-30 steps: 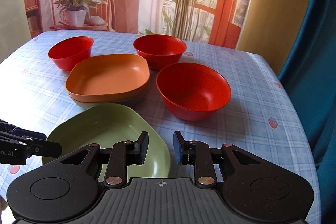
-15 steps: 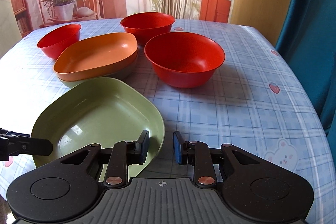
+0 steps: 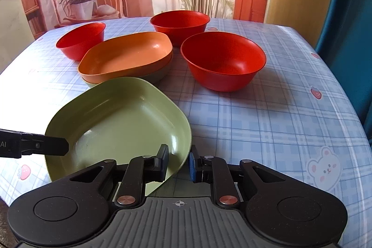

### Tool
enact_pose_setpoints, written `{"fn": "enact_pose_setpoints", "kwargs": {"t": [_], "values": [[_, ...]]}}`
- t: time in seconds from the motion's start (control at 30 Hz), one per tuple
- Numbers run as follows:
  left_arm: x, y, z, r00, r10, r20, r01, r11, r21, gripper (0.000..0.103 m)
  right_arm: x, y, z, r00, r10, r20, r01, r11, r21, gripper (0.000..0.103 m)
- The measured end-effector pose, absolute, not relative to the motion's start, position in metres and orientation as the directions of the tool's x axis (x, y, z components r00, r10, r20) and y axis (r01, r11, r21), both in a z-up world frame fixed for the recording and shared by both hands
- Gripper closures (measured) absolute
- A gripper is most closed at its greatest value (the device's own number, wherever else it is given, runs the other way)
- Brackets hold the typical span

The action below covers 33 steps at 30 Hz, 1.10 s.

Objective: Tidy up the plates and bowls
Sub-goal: 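Lift the green plate and lower it onto the orange plate stack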

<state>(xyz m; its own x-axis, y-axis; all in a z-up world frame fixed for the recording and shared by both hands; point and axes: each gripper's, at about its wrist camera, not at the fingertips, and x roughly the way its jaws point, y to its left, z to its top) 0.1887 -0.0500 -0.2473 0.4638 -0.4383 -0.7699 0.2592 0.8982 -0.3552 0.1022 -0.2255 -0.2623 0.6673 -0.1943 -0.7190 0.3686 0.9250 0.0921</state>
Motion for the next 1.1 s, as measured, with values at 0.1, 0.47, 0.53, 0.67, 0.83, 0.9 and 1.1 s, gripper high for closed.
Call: {"fn": "enact_pose_setpoints", "kwargs": {"t": [0.1,0.47,0.53,0.67,0.83,0.9,1.1], "values": [[0.184,-0.052,-0.243,0.48,-0.413,-0.774,0.284,0.908,-0.309,0.079,0.101,-0.221,-0.261,0.671,-0.191,-0.717,0.37,0.923,0.1,0.086],[0.181,-0.039,-0.23,0.54,-0.416,-0.732,0.271,0.909,-0.317,0.079,0.094,-0.207,-0.246,0.692,-0.197,-0.695,0.36,0.928,0.094,0.086],[0.18,-0.037,-0.226,0.552,-0.409,-0.726,0.274,0.912,-0.305,0.079,0.095,-0.204,-0.242,0.699,-0.195,-0.688,0.356,0.929,0.099,0.086],[0.186,-0.031,-0.22,0.569,-0.414,-0.711,0.272,0.91,-0.313,0.079,0.098,-0.202,-0.235,0.712,-0.187,-0.677,0.344,0.933,0.104,0.086],[0.204,-0.024,-0.21,0.578,-0.431,-0.693,0.283,0.902,-0.325,0.079,0.105,-0.2,-0.23,0.723,-0.173,-0.669,0.324,0.94,0.107,0.086],[0.213,-0.023,-0.205,0.581,-0.432,-0.69,0.294,0.902,-0.317,0.079,0.11,-0.2,-0.228,0.727,-0.168,-0.666,0.319,0.941,0.11,0.086],[0.242,-0.022,-0.191,0.584,-0.419,-0.695,0.302,0.907,-0.293,0.079,0.128,-0.205,-0.22,0.747,-0.145,-0.649,0.315,0.937,0.152,0.086]]}}
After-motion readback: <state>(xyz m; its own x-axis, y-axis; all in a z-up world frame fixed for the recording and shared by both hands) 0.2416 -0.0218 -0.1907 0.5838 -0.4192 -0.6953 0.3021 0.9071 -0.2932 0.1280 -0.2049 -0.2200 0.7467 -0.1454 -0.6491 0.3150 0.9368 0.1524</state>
